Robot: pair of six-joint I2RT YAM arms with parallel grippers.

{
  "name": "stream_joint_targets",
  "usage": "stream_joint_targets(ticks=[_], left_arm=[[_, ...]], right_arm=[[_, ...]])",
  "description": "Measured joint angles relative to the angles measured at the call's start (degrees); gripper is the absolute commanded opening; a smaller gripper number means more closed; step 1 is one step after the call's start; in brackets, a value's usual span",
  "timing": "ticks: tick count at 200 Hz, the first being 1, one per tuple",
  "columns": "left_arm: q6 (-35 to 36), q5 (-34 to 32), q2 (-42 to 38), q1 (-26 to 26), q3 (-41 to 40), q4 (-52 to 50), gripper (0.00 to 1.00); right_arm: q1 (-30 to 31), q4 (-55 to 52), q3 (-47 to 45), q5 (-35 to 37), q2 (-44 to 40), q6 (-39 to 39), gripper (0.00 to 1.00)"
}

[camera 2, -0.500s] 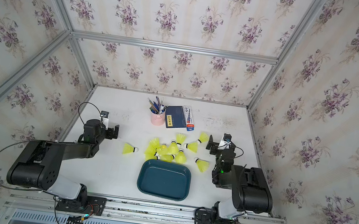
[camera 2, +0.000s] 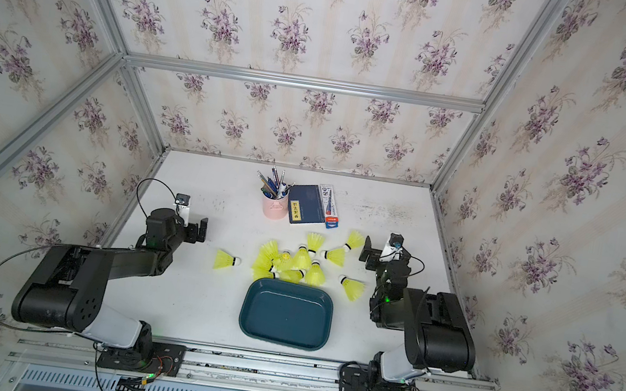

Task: Put the shuttlecocks into the storage box
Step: Move the storage box to the center of the board.

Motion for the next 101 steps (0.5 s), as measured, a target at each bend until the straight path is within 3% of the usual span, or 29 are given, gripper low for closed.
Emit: stream_joint_targets(ticks=[29,57,83,101], left_arm=[[0.00,-0.04,-0.81,-0.02,1.01,-2.23,1.00],[-0.94,-2.99,-7.23,-0.94,11.56,-14.60,1.00],[-3.80,-8.20,-12.81,-3.39,21.07,-24.61,1.00],[-9.73,-11.93,-14.47,-5.73,33.18,-38.77,1.00]], right_arm=[[0.04,-1.84,0.24,0.37,-2.43,0.04,1.00],[1.90,-13.35,7.41,4.42,-12.44,0.15,1.00],[5.35,-30.40,22.95,8.39,-20.94,4.04,1.00],[5.92,-46.88,40.50,7.98,-21.77,14.10,1.00]])
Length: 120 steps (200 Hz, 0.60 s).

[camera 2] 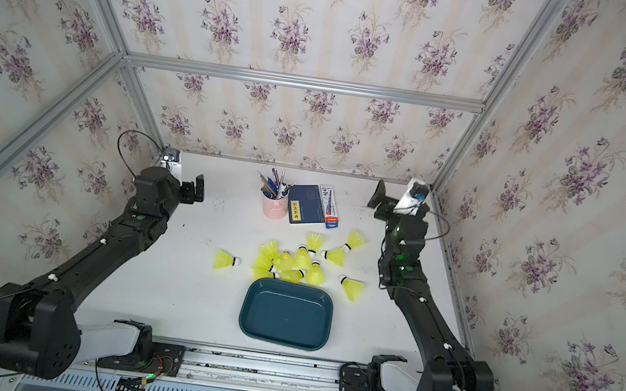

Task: Put the shuttlecocks into the storage box
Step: Move the storage box to the center of the board.

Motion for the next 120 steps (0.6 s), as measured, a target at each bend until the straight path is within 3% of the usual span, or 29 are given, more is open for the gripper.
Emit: stream_joint_targets(ticks=[22,38,57,84,100,120], left_arm=[[-14.21,-3.96,1.90,1.31,17.90,-18.16,1.00],[-20.15,1.64,3.87,3.85,21.64,-28.13,1.00],[-24.20,8.90,7.74,4.46,22.03,-37.94,1.00],[-24.26,18.29,7.17,-1.84,19.85,-46.93,1.00],[-23.34,21.66,5.86,-6.58,16.44,-50.23,1.00],[-21.35,25.81,3.19,-12.50,11.98,-53.70,1.00]], right_arm=[[-1.36,-12.90,7.02,-2.38,-0.79,11.78,0.96],[-2.10,-23.93,7.91,-5.07,-0.39,16.50,0.93],[0.28,-39.10,12.92,-5.97,1.64,19.41,0.92],[9.25,-54.73,20.26,-3.65,3.89,21.14,0.81],[14.16,-62.20,18.97,-3.56,4.48,22.45,0.71],[17.66,-69.37,13.22,-5.11,4.15,24.87,0.67]])
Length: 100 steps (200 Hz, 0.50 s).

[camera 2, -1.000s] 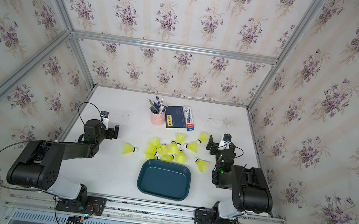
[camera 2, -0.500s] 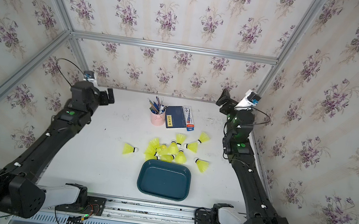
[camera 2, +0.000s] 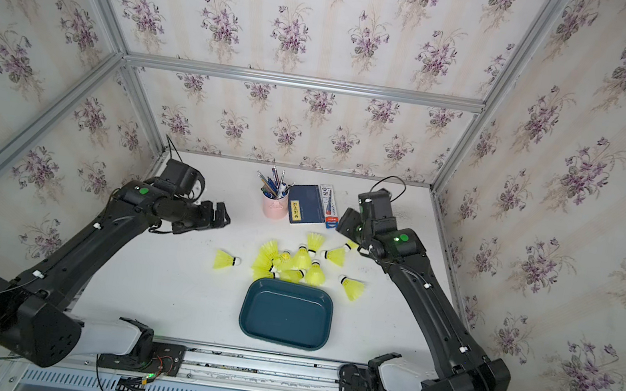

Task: Put the shuttlecocks into the storage box
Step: Move the storage box to the center of the board.

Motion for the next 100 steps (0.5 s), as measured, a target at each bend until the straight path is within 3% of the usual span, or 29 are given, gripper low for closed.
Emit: stream_joint_targets(ticks=[54,82,100], left_arm=[[3.21,8.15,-3.19,-10.43,-8.76,-2.36,0.99],[3.21,10.14,-1.79,-13.40,-12.13,-1.90,0.96],[3.17,10.71,-0.74,-14.47,-13.49,-1.25,0.96]], right_arm=[[7.34,-7.69,-12.63,-6.21,-3.63,3.04,0.64],[10.93,-7.17,-16.52,-8.81,-3.67,3.67,0.51],[12.33,-7.13,-18.80,-9.86,-3.65,4.76,0.50]])
